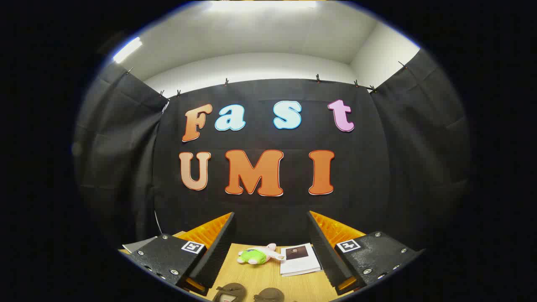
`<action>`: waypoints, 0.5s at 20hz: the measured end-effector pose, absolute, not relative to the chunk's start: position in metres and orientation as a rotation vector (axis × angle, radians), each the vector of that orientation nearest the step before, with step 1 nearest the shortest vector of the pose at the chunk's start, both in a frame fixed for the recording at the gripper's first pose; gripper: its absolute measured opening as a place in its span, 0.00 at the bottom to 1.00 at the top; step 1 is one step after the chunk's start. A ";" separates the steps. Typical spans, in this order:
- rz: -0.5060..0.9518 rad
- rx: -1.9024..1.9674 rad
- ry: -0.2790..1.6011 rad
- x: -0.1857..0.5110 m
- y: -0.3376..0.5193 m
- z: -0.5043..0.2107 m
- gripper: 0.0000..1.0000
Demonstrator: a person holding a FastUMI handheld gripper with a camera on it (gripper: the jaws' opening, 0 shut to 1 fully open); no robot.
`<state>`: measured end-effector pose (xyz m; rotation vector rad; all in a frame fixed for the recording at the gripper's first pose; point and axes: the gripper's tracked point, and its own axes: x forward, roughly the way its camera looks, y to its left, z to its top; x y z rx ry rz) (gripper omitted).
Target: Open the storage box then place both shoes into the box .Put the left shoe in first, then the right shoe, with the right side of both shoes facing outward in a uniform manner.
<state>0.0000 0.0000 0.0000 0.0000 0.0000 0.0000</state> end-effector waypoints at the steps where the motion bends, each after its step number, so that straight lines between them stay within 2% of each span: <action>1: -0.003 0.002 0.000 0.000 -0.001 0.002 0.98; 10: 0.012 -0.001 -0.010 -0.003 0.015 0.010 0.98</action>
